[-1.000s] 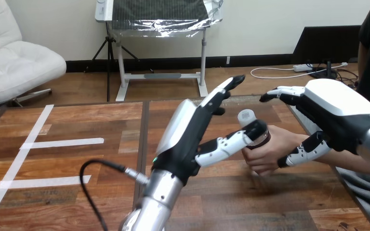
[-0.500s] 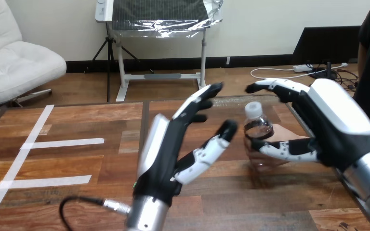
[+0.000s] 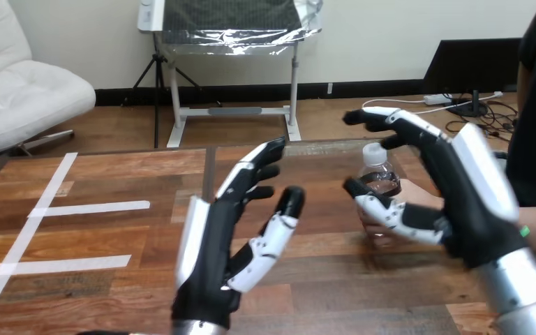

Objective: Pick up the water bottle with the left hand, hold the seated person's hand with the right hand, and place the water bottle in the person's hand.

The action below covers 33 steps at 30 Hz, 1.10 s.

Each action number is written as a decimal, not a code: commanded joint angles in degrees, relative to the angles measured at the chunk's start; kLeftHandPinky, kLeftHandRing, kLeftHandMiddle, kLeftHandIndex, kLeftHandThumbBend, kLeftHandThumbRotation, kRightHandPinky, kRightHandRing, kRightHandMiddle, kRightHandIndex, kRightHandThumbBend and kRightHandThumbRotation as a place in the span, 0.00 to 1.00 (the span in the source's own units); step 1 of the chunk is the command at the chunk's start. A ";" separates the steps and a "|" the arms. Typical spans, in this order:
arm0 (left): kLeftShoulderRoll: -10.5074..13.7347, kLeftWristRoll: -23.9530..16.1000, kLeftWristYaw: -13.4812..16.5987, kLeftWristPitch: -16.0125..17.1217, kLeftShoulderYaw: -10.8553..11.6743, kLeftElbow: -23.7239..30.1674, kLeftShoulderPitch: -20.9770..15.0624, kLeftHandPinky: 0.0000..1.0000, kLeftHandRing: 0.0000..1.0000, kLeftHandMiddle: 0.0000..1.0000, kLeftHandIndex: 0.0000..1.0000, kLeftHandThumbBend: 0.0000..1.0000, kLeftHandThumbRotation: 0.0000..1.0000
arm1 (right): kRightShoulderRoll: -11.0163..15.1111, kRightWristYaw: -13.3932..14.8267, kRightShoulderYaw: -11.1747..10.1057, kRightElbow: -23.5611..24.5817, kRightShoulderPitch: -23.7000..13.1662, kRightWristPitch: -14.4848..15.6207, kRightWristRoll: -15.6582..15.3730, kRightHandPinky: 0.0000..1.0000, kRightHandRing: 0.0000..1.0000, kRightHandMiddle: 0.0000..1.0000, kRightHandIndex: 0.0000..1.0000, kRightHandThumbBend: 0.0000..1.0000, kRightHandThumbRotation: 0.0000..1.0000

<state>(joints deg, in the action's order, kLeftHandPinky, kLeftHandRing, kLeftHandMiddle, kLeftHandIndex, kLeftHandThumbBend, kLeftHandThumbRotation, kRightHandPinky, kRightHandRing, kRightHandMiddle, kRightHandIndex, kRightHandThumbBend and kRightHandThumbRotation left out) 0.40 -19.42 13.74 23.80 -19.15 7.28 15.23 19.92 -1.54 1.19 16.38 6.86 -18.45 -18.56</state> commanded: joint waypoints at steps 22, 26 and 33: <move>-1.04 -0.63 8.57 7.29 -1.78 2.41 7.46 0.71 0.79 0.82 0.80 0.34 0.77 | -5.61 0.50 3.20 -5.49 0.80 -6.19 2.82 0.71 0.80 0.82 0.77 0.22 0.00; -0.57 -0.30 8.88 7.57 -1.93 2.26 7.72 0.72 0.79 0.82 0.80 0.33 0.75 | -5.44 0.13 3.22 -5.26 0.65 -5.69 2.87 0.69 0.79 0.82 0.77 0.22 0.00; -0.20 -0.19 9.23 7.30 -1.91 2.43 7.79 0.72 0.79 0.82 0.81 0.33 0.74 | -5.43 -0.16 3.23 -5.44 0.66 -5.59 2.78 0.70 0.80 0.83 0.78 0.22 0.00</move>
<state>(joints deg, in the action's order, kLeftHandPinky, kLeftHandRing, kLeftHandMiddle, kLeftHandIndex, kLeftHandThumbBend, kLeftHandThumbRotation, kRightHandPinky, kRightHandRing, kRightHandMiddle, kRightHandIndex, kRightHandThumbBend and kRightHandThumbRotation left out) 4.10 -19.63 22.24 29.80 -21.29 7.85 23.40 15.00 -1.61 4.61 10.57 9.66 -23.63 -16.53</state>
